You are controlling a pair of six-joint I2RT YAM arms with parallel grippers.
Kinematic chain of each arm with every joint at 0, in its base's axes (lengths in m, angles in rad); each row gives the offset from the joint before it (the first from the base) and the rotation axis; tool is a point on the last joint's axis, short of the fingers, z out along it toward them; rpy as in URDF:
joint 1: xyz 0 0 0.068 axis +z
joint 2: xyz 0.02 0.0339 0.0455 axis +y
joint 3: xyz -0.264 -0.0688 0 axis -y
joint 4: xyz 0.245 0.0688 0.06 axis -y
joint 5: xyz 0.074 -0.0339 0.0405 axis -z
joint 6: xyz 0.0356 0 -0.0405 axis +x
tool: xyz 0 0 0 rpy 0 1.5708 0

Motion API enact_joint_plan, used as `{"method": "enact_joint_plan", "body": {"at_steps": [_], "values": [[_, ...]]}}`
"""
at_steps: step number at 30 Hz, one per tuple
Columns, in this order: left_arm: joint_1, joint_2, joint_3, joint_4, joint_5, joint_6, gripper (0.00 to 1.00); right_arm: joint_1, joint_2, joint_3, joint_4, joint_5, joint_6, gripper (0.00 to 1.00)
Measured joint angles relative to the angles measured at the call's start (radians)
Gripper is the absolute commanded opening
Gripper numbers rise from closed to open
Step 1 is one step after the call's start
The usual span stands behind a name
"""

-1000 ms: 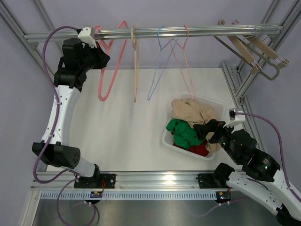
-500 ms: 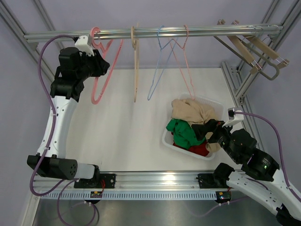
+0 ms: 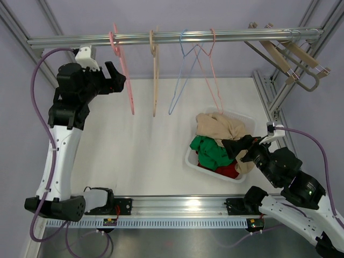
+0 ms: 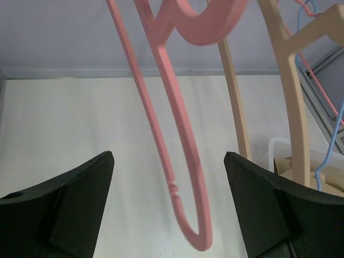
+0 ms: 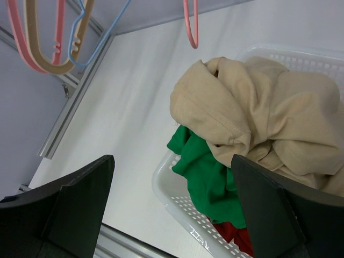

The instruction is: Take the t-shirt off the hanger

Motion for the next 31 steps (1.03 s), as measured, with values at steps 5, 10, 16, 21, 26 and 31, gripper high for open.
{"method": "enact_joint_plan", "body": {"at_steps": [5,10,16,21,26,31], "values": [[0.0,-0.153,-0.08,0.01,-0.023,-0.017,0.99,0.0,-0.01,0.047,0.0,0.014,-0.029,1.0],[0.002,-0.347,-0.221,0.011,0.011,-0.037,0.99,0.0,-0.041,0.106,0.0,0.037,-0.059,0.99],[0.002,-0.628,-0.45,-0.016,0.113,-0.048,0.99,0.0,-0.144,0.163,0.006,0.113,-0.066,0.99],[0.002,-0.876,-0.66,-0.077,0.221,-0.055,0.99,0.0,-0.214,0.183,-0.006,0.193,-0.056,1.0],[0.002,-1.038,-0.737,-0.177,0.267,-0.066,0.99,0.0,-0.239,0.181,-0.048,0.248,-0.043,0.99],[0.002,-1.059,-0.713,-0.196,0.283,-0.07,0.99,0.0,-0.269,0.174,-0.076,0.271,-0.036,0.99]]}}
